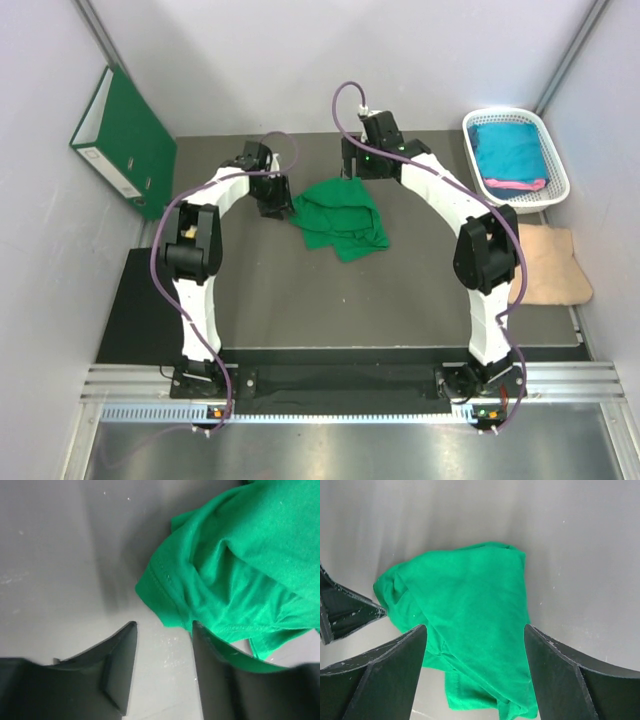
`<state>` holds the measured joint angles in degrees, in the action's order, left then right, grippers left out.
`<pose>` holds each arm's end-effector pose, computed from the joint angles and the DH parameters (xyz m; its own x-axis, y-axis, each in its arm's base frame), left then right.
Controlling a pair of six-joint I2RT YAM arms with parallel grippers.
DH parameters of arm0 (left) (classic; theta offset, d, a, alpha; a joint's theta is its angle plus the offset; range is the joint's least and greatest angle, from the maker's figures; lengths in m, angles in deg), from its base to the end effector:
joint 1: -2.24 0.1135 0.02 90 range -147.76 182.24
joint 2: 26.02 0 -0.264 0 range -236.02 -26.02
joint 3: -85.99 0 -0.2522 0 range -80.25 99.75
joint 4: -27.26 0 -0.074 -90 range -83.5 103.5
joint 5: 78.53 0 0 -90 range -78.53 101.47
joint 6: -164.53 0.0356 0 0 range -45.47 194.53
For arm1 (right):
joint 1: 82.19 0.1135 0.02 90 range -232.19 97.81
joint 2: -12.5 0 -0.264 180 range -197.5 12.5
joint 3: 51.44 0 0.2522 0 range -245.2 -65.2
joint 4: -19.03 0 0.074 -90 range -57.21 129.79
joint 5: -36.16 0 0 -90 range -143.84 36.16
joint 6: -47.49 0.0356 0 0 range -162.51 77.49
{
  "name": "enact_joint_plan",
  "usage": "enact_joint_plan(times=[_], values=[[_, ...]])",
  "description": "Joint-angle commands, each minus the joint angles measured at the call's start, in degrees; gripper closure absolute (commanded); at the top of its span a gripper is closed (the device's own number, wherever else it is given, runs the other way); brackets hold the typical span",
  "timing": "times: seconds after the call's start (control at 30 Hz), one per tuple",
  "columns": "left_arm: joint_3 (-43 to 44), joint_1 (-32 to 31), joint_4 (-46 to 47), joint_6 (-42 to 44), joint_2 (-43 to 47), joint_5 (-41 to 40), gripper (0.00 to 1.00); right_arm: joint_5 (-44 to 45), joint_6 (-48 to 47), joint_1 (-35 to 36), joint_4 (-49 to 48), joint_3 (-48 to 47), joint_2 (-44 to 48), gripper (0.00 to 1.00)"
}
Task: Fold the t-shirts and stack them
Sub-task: Flatten out the tshirt
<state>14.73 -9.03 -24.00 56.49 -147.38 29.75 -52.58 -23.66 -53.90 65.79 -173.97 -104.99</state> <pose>0.4401 -0.0991 0.1870 -0.9367 -0.1132 -0.3314 0.0325 0.9141 -0.4041 0.4185 0.2244 0.2969 -0.7030 -0.0115 -0.7111 -0.2454 0.9424 0.2273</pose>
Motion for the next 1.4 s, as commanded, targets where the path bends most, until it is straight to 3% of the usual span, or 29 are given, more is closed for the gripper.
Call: enact_joint_plan(times=[0.0, 0.03, 0.1, 0.13, 0.3, 0.63, 0.8, 0.83, 0.87, 0.93, 1.13, 1.37], values=[[-0.1, 0.0, 3.3, -0.9, -1.9, 2.6, 0.60, 0.2, 0.9, -0.7, -1.2, -0.1, 2.1, 0.22], [0.0, 0.0, 4.2, -1.5, -2.5, 3.0, 0.73, 0.2, 1.0, -0.7, -1.1, 0.0, 2.1, 0.22], [1.3, 0.0, 5.1, -1.9, -3.1, 3.0, 0.86, 0.5, 1.1, -0.9, -0.8, 0.6, 2.4, 0.23], [2.1, 0.0, 5.1, -1.8, -4.0, 2.6, 0.99, 0.8, 1.1, -0.8, -0.6, 0.8, 2.6, 0.23], [8.2, 0.2, 1.0, -0.2, -5.5, 0.4, 1.00, 1.5, 1.1, -1.1, -0.6, 4.3, 5.3, 0.23], [10.0, -0.2, 4.2, -3.0, 6.9, -2.6, 1.00, 3.9, 2.2, -3.3, -2.1, 12.4, 12.1, 0.23], [12.4, -3.4, 5.8, -2.9, 10.4, -6.9, 1.00, 4.5, 2.0, -5.4, -2.1, 15.4, 14.7, 0.23], [12.9, -3.8, 5.2, -3.0, 10.1, -6.9, 0.93, 4.2, 2.1, -5.7, -2.1, 15.9, 15.0, 0.23], [12.9, -3.9, 3.8, -3.3, 9.9, -6.9, 0.69, 3.4, 2.0, -6.1, -2.1, 16.6, 15.6, 0.23], [11.5, -4.0, 2.8, -5.3, 9.2, -8.2, 0.02, 2.8, 1.6, -6.8, -2.1, 17.3, 16.7, 0.24], [3.7, -3.3, 2.4, -10.3, 8.5, -7.2, 0.02, 1.5, 0.2, -8.1, -2.1, 20.2, 19.7, 0.24], [-0.1, -3.3, 3.5, -11.8, 6.7, -5.4, 0.11, 0.7, 1.3, -8.7, -3.5, 25.7, 23.0, 0.24]])
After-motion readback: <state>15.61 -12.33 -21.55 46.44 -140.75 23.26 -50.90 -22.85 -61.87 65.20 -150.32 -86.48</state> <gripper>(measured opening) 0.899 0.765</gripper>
